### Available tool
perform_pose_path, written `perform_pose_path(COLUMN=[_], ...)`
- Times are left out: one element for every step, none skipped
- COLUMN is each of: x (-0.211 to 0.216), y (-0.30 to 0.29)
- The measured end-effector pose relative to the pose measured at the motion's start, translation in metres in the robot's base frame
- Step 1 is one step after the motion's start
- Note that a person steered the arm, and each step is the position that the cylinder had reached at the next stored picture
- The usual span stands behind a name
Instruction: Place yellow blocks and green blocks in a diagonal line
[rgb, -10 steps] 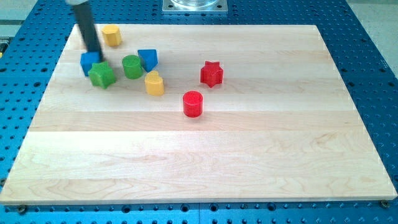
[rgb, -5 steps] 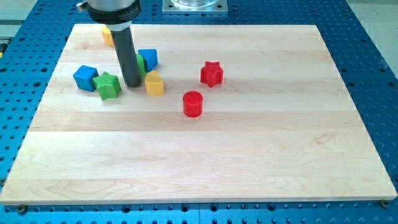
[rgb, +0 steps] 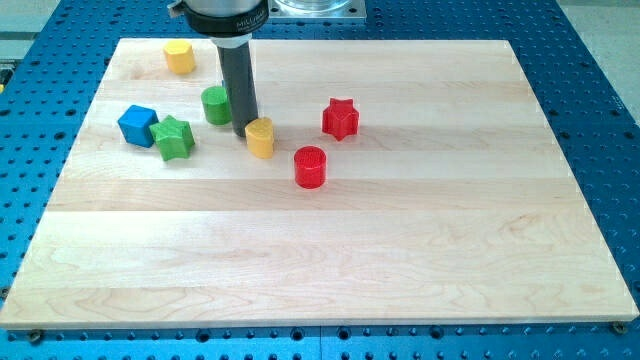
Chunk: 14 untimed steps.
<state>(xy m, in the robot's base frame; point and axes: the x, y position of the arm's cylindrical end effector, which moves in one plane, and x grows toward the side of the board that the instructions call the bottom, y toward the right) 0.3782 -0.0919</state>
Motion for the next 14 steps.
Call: perform_pose_path(x=[0.002,0.061,0.108,0.078,0.041,-0.003,-0.009,-0.009,-0.009,0.0,0.017,0.011,-0.012,-0.024], y=[-0.021,-0.036,-0.079,-0.114,-0.114,-0.049,-0.044,-0.043,-0.042,-0.053,-0.086,-0.086,-0.047,-0.005])
